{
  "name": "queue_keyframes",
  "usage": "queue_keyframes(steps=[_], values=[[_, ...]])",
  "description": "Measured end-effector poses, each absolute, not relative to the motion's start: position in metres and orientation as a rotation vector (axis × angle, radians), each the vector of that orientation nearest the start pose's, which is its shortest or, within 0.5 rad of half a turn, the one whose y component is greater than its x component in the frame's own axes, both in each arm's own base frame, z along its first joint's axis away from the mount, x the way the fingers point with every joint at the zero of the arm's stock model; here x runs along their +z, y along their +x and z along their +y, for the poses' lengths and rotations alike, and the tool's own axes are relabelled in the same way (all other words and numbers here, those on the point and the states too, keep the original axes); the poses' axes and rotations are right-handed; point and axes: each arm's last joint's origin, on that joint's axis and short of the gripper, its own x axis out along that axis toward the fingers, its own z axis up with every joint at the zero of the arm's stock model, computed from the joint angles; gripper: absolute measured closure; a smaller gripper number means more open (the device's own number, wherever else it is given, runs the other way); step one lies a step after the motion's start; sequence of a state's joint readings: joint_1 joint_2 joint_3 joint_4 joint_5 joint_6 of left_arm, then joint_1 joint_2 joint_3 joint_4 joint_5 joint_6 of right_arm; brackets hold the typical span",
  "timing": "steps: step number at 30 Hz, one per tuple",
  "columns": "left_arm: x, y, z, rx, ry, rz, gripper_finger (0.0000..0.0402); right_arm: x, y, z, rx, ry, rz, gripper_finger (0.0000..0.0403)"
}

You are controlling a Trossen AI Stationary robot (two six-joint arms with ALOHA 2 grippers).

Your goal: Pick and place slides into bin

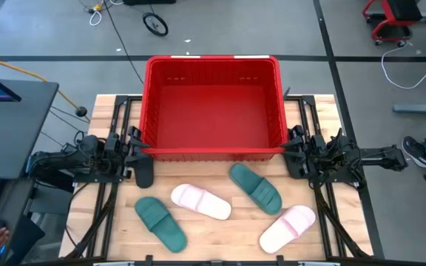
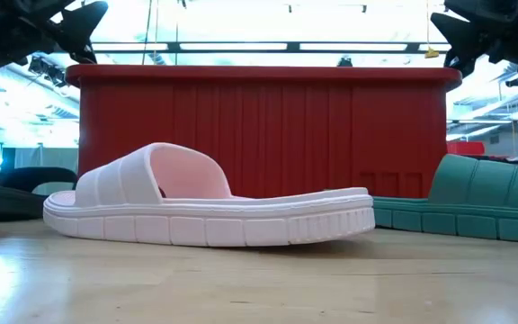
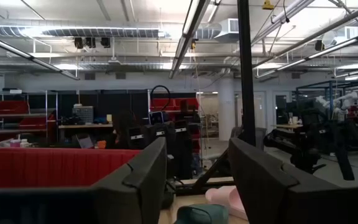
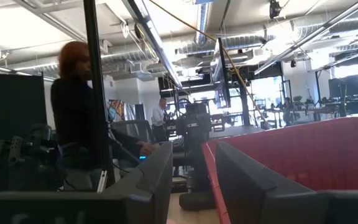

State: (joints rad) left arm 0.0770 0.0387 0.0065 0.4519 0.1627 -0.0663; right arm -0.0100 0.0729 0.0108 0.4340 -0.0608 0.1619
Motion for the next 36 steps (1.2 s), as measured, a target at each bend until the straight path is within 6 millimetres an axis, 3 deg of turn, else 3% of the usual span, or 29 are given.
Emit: queue_keyframes(steps=[36], values=[[0.2051,0.0910,0.0023,-0.098,-0.015,-0.414,0.0225,0.2025,0.0950,0.0008,0.080,0.147,-0.367,0.0275]])
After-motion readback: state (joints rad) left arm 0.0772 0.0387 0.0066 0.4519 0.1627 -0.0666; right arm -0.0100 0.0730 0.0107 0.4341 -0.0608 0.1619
